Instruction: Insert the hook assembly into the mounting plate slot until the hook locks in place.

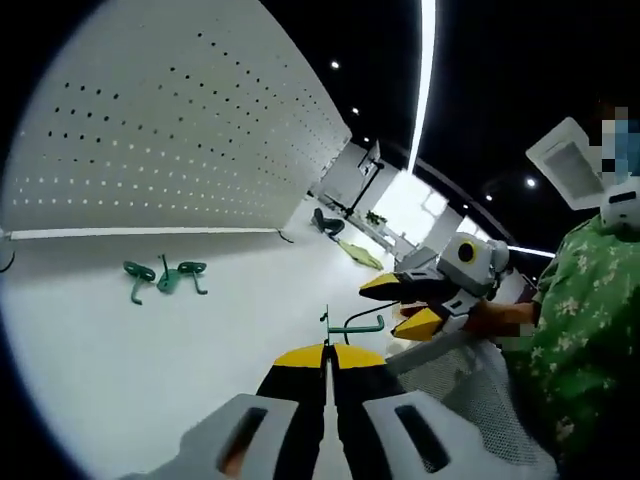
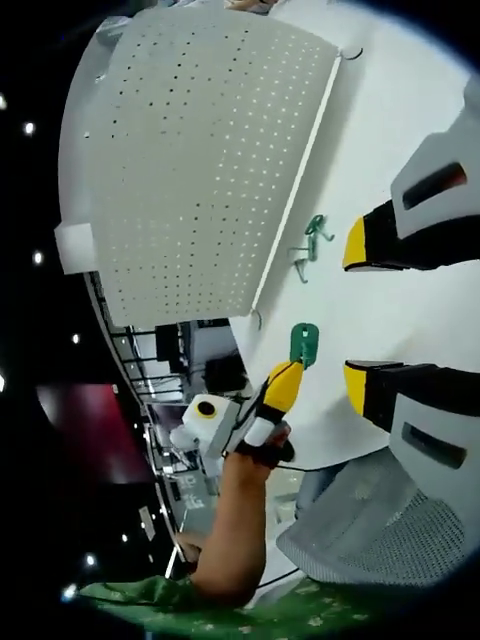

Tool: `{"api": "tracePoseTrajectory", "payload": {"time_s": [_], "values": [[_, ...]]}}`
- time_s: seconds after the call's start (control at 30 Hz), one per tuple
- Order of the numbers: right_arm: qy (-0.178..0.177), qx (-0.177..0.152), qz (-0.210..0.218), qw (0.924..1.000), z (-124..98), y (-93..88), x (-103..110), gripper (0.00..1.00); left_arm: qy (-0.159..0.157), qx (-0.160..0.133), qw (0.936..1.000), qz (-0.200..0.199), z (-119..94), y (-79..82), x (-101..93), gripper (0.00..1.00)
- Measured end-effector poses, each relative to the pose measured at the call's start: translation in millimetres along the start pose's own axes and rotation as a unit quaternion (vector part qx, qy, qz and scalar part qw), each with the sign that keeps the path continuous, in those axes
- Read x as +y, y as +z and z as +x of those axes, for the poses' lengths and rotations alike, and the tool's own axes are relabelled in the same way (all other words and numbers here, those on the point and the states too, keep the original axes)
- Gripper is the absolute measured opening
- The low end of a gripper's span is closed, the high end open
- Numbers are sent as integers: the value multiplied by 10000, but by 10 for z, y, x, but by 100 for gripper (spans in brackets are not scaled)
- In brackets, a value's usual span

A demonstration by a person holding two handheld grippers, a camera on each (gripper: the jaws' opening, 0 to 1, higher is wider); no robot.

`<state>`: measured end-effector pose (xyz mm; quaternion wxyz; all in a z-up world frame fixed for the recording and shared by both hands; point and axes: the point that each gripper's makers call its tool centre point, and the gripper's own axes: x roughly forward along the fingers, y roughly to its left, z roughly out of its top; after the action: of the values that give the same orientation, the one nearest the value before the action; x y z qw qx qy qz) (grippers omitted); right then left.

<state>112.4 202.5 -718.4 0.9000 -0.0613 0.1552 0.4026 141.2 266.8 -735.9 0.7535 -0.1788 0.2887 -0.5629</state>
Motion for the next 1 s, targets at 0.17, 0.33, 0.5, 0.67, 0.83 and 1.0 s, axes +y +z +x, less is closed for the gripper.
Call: {"api": "tracePoseTrajectory", "payload": {"time_s": [0.17, 0.33, 0.5, 0.67, 0.83, 1.0], "values": [[352, -99, -689, 9970, 9, 60, 224, 27, -64, 135, 9998, -150, 12, -50, -46, 1], [574, -119, -1014, 9931, 8, 61, 361, 23, -177, 341, 9988, -309, 39, -144, -118, 1], [705, -199, -1187, 9902, -4, 91, 414, 17, -355, 544, 9968, -476, 38, -220, -198, 1], [925, -421, -1286, 9865, -38, 174, 517, 13, -834, 797, 9897, -853, -1, -298, -346, 1], [1226, -712, -1310, 9812, -100, 287, 654, 11, -1346, 918, 9785, -1265, -60, -319, -505, 1], [1587, -957, -1256, 9746, -182, 389, 812, 8, -1729, 1115, 9679, -1446, -146, -349, -628, 1]]}}
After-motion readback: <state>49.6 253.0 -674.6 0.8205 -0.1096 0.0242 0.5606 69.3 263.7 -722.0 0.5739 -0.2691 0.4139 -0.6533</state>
